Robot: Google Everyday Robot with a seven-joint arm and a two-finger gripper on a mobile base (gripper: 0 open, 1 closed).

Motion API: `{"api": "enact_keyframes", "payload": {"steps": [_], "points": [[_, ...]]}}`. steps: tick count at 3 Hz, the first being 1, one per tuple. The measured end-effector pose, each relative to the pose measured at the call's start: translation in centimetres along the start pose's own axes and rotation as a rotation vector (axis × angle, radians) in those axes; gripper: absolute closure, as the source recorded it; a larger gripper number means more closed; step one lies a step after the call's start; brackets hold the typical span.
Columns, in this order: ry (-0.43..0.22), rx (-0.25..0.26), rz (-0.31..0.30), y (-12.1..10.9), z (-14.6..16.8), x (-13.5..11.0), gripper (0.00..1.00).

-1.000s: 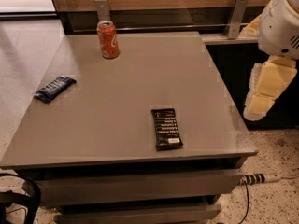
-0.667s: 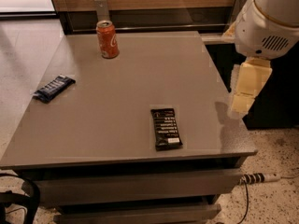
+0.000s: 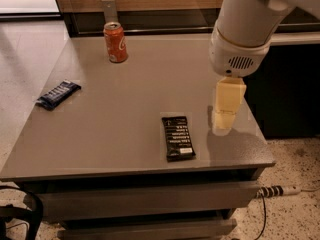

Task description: Move rxbar chocolate near coke can

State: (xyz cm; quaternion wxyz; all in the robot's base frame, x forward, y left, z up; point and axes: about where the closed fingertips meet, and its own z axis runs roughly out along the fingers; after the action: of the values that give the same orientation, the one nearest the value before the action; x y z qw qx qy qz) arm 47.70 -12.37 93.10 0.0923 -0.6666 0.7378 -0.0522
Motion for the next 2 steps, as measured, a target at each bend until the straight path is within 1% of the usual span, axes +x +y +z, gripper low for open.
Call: {"api": "enact_keyframes", "payload": {"steps": [1, 2], "points": [[0.037, 0.009, -0.028, 0.3, 2.0, -1.1, 0.00], [0.036, 0.011, -0.060, 1.0, 3.5, -2.0, 0.00]]}}
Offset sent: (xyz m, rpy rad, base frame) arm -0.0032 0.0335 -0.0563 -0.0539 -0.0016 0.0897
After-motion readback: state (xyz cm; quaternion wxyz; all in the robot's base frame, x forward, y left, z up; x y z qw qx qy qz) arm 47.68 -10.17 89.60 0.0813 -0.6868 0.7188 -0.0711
